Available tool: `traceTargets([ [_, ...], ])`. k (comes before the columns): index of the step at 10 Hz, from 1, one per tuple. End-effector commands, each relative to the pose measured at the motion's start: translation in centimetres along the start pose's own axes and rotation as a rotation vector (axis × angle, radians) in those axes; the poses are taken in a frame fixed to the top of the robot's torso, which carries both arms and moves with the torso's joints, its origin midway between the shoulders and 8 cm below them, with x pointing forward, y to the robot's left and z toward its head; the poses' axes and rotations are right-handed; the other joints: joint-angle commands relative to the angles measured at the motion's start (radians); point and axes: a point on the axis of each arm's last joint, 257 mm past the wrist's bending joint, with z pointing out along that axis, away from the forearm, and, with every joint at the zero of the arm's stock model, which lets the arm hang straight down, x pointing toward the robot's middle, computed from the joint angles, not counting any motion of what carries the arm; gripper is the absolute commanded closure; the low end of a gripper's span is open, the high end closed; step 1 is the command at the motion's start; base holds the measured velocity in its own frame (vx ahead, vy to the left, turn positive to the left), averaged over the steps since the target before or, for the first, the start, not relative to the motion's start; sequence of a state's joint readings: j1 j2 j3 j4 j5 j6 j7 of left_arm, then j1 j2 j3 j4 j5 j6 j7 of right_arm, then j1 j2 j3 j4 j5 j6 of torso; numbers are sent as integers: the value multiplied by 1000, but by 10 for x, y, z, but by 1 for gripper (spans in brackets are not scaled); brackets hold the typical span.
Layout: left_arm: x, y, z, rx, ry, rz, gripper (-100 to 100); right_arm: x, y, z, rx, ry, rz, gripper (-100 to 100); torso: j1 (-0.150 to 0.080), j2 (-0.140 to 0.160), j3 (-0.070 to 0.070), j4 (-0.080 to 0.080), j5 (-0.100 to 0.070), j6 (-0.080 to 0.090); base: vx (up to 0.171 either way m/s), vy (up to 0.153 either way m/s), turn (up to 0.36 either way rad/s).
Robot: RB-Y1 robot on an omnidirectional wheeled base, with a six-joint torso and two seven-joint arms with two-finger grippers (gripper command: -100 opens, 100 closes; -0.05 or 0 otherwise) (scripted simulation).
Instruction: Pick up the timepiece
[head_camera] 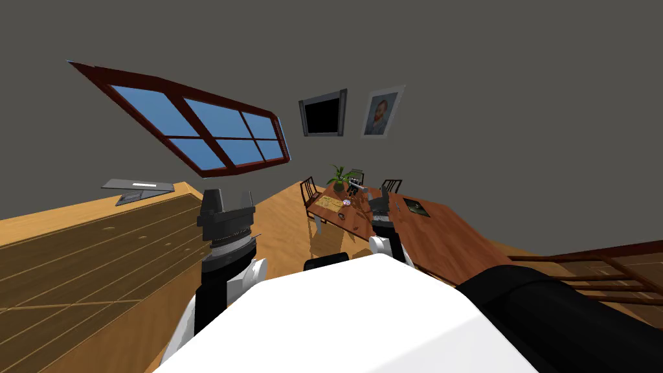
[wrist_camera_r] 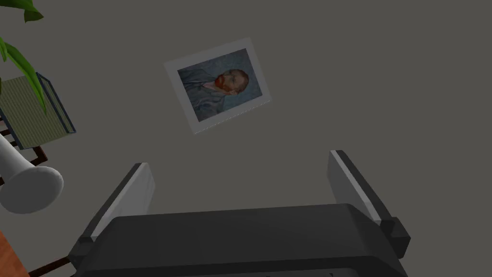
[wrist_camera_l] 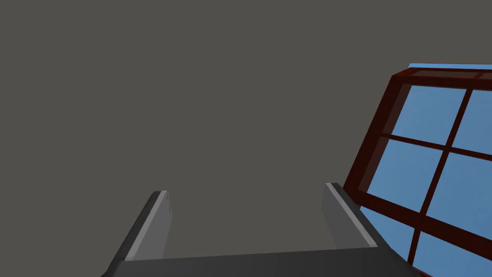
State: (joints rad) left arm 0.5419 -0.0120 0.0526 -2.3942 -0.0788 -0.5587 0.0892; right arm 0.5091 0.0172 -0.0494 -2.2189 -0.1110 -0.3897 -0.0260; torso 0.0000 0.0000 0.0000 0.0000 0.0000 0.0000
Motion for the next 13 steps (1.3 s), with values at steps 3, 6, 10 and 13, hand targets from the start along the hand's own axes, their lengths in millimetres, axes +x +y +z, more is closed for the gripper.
traceTargets([
  [3,0,0,0,0,0,0,0,13,-23,-4,51,95,-64,-100,-1,4,2,1,0,0,-76,-11,153],
  [6,0,0,0,0,0,0,0,23,-59,-16,128,192,-139,-100,-1,8,4,2,0,-1,-117,-9,238],
  [10,0,0,0,0,0,0,0,29,-107,-39,232,318,-245,-100,-2,6,3,1,0,0,-89,-12,230],
  [13,0,0,0,0,0,0,0,25,-131,-53,289,379,-303,-100,-3,5,3,1,-1,0,-70,-18,150],
])
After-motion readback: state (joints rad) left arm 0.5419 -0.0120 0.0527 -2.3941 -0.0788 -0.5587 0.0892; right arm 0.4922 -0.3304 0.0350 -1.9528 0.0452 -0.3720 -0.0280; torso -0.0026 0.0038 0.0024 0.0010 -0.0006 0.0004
